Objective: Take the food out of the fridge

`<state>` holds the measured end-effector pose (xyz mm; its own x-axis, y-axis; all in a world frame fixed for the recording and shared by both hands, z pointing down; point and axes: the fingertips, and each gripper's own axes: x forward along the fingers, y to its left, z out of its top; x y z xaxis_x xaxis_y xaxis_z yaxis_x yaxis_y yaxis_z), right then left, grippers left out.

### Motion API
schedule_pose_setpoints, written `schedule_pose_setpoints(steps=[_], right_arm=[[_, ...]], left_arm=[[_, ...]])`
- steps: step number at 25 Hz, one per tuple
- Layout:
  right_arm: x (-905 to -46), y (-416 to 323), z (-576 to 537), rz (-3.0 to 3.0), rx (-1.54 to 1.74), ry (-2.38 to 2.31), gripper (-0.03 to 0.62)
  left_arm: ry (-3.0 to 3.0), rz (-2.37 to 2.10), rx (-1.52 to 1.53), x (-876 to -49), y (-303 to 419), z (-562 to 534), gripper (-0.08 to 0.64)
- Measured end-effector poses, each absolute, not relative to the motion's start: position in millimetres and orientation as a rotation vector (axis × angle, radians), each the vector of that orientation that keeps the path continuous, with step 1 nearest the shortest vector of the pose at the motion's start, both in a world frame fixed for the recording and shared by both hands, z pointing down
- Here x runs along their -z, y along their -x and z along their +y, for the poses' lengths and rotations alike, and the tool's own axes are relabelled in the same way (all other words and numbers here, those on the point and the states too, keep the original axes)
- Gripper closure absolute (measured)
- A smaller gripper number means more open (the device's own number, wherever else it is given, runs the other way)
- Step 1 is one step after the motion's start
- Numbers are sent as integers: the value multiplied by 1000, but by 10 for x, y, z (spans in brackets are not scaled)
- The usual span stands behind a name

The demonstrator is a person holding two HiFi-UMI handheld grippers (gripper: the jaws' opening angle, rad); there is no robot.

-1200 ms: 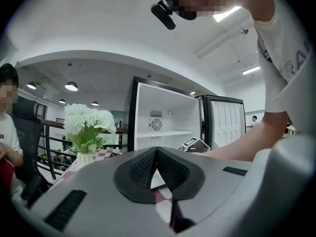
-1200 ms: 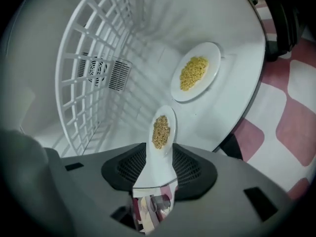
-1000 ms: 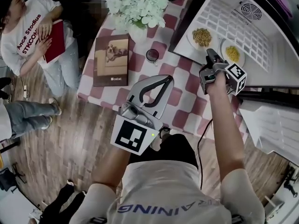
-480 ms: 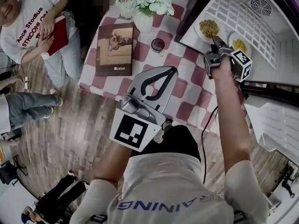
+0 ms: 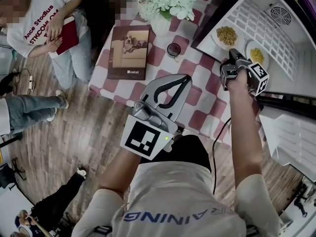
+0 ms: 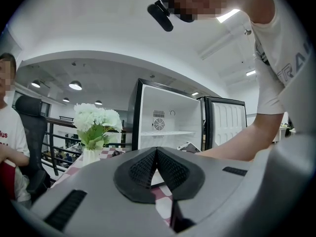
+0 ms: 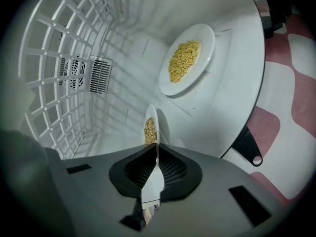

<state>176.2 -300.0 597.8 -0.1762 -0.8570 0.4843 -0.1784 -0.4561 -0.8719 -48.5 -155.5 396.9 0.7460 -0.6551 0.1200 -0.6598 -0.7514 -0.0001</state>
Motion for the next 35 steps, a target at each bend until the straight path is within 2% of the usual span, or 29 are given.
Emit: schedule_pose_setpoints(steps=[13, 35], right_arm=[[-6125, -1605, -2461, 1156, 1725, 1543, 558], [-6071, -1500, -2614, 1156, 1587, 1295, 566]], left_arm=[[-2873, -1083, -161, -3970, 525, -1536, 552], [-2855, -1057, -179, -4037, 616, -1537, 552]])
